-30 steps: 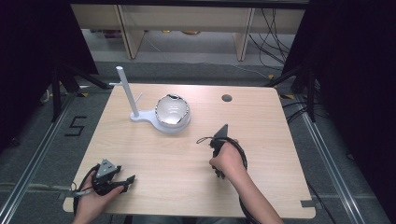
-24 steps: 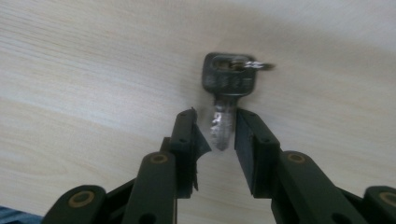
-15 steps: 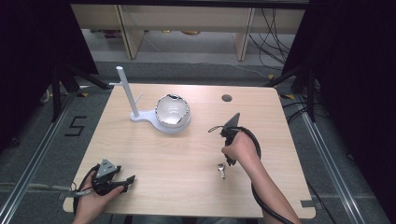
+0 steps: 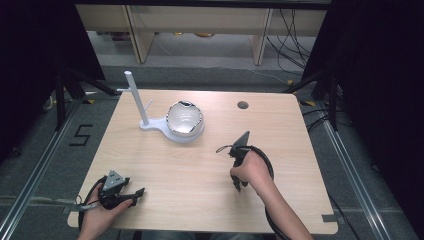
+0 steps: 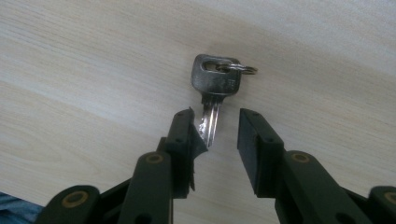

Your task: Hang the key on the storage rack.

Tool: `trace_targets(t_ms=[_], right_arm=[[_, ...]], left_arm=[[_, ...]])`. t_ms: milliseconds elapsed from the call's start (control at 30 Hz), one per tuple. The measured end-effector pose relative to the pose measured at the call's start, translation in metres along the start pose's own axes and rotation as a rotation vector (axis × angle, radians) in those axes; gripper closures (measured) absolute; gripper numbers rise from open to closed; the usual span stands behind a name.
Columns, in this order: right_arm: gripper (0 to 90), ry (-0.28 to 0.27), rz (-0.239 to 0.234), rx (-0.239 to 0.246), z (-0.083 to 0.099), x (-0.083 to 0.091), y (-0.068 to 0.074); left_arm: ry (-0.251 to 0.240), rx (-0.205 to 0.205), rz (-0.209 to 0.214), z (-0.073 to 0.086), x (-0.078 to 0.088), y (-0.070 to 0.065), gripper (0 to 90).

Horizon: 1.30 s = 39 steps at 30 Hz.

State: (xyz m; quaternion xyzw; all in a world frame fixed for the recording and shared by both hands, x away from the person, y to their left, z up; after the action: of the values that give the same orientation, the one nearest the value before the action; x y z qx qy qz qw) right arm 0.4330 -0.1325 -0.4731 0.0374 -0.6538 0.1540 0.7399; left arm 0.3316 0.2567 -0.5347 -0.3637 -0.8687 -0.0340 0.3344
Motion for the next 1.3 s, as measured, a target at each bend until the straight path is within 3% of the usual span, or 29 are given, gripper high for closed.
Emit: trace_targets(t_ms=[133, 167, 200, 267, 300, 333, 367, 400, 467, 533, 667, 800, 867, 900, 1000, 1067, 1100, 1300], right_arm=[[66.7, -0.001, 0.006, -0.002, 0.002, -0.001, 0.006], [66.8, -0.021, 0.015, 0.040, 0.002, -0.003, 0.004], [67.0, -0.005, 0.012, -0.001, 0.001, -0.003, 0.008], [67.2, -0.002, 0.026, 0.015, 0.001, -0.004, 0.007], [69.3, -0.036, 0.041, 0.052, 0.000, -0.007, 0.005], [69.3, -0.036, 0.041, 0.052, 0.000, -0.007, 0.005], [73.3, -0.068, 0.053, 0.082, -0.001, -0.010, 0.003], [73.3, -0.068, 0.053, 0.082, -0.001, -0.010, 0.003], [76.6, -0.005, 0.042, 0.026, 0.000, -0.006, 0.008], [77.2, 0.003, 0.045, 0.013, -0.001, -0.006, 0.009], [82.3, -0.032, 0.066, 0.058, -0.003, -0.009, 0.009], [82.9, 0.004, 0.061, 0.038, -0.002, -0.008, 0.012], [82.7, -0.014, 0.077, 0.059, -0.002, -0.009, 0.011], [82.2, -0.058, 0.077, 0.104, -0.003, -0.011, 0.008], [82.7, -0.030, 0.077, 0.065, -0.003, -0.010, 0.011], [83.2, -0.020, 0.083, 0.079, -0.003, -0.009, 0.012], [83.3, -0.033, 0.097, 0.121, -0.002, -0.010, 0.010], [83.5, -0.042, 0.079, 0.127, 0.001, -0.001, 0.009]], left_arm=[[0.001, -0.001, -0.001, 0.000, 0.000, 0.000, 27.6], [0.002, -0.001, -0.001, 0.000, 0.000, 0.000, 27.6], [0.002, -0.001, -0.001, 0.000, 0.000, 0.000, 27.6], [0.002, -0.001, -0.001, 0.000, 0.000, 0.000, 27.6], [0.001, -0.001, -0.001, 0.000, 0.000, 0.000, 27.6], [0.001, -0.001, -0.001, 0.000, 0.000, 0.000, 27.7], [0.001, -0.001, -0.001, 0.000, 0.000, 0.000, 27.6], [0.001, -0.001, -0.001, 0.000, 0.000, 0.000, 27.6], [0.002, 0.000, 0.000, 0.000, 0.000, 0.000, 27.6], [0.002, -0.001, 0.000, 0.000, 0.000, 0.000, 27.6], [0.002, 0.000, 0.000, 0.000, 0.000, 0.000, 27.6], [0.002, -0.001, -0.003, 0.000, 0.000, 0.000, 27.5], [0.002, -0.002, -0.003, 0.000, 0.000, 0.000, 27.4], [0.002, -0.001, -0.002, 0.000, 0.000, 0.000, 27.4], [0.002, -0.001, -0.002, 0.000, 0.000, 0.000, 27.4], [0.002, -0.002, -0.003, 0.000, 0.000, 0.000, 27.4], [0.003, -0.001, -0.002, 0.000, 0.000, 0.000, 27.4], [0.002, -0.001, -0.002, 0.000, 0.000, 0.000, 27.3]])
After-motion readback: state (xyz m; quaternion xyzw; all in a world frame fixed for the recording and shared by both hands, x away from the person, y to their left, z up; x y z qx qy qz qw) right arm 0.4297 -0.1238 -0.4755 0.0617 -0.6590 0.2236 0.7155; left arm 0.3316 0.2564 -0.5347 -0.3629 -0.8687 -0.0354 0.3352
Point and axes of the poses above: each handheld gripper's, and its own axes: x roughly backward along the jaws, z roughly out of its underside, y roughly to its left, the point moved 1 cm from there along -x, roughly forward along the jaws, and after that the axes turned 14 degrees about z, right-handed, at the moved point
